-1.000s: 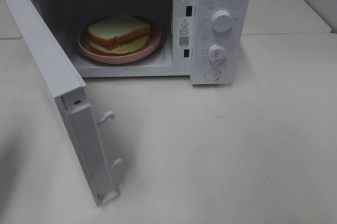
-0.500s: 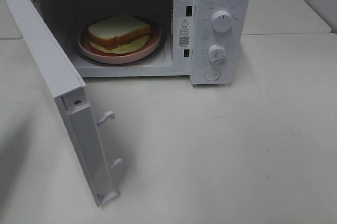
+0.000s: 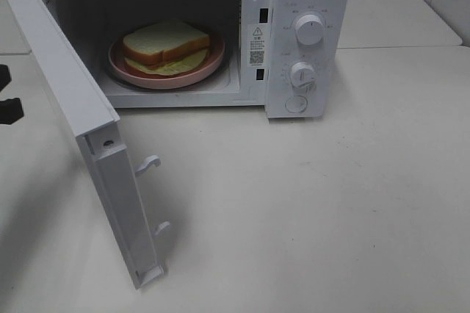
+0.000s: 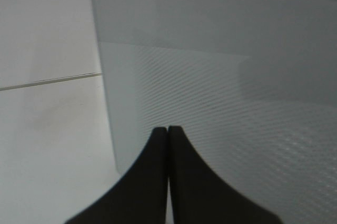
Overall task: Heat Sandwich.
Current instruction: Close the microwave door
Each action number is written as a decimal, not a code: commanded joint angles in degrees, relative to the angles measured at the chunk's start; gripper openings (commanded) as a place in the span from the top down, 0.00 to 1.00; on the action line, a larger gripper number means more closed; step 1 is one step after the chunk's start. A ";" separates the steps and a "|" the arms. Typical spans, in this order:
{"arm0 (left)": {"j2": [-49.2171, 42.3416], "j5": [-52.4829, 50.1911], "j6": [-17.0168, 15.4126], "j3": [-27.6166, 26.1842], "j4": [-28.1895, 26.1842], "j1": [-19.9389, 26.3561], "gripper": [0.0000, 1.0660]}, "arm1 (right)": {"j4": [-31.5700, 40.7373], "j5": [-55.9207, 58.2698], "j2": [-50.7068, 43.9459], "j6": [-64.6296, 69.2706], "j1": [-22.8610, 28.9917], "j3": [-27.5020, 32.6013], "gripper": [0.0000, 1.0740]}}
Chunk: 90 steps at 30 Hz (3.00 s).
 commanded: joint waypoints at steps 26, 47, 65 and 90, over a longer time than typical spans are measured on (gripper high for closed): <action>10.26 -1.49 7.56 -9.17 -19.82 -25.67 1.00 | 0.17 -0.92 -1.55 -0.29 -0.40 0.11 0.32; 21.49 6.36 12.43 -29.74 -31.28 -35.47 1.00 | 0.17 -0.92 -1.55 -0.29 -0.40 0.11 0.32; 29.28 12.72 12.89 -44.75 -31.57 -35.47 1.00 | 0.17 -0.92 -1.55 -0.29 -0.40 0.11 0.33; 30.42 19.60 15.41 -50.08 -35.01 -35.75 1.00 | 0.11 -0.92 -1.55 -0.11 -0.40 0.11 0.33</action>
